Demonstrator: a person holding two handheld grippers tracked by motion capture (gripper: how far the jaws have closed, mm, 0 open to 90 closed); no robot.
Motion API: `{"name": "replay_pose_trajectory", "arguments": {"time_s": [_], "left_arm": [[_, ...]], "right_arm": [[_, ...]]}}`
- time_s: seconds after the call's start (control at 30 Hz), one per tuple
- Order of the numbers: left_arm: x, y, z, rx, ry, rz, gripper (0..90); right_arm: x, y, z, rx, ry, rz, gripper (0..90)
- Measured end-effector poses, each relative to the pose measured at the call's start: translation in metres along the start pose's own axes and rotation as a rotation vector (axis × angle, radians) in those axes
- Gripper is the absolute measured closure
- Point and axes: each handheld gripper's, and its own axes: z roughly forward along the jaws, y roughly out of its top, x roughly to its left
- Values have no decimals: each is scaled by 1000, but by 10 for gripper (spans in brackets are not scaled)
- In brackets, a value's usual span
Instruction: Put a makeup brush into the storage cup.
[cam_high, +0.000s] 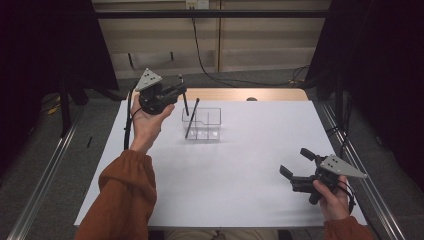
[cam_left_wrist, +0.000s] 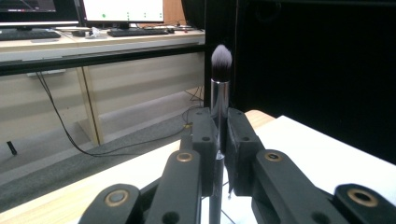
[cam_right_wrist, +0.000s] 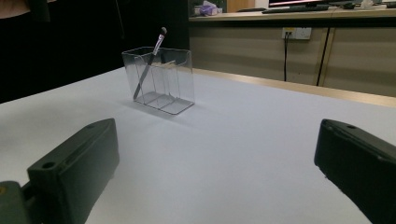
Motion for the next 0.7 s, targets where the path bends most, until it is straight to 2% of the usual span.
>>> {"name": "replay_pose_trajectory", "arguments": {"time_s": [0.3,0.47,0.7], "left_arm": [[8,-6,10,17,13,-10,841],[9,-8,12,23,13,-11,841],[4,-16,18,58,-3,1,840]], "right_arm": [[0,0,0,0,1,2,0],[0,0,0,1,-1,2,0],[1,0,0,1,-2,0,0]]}}
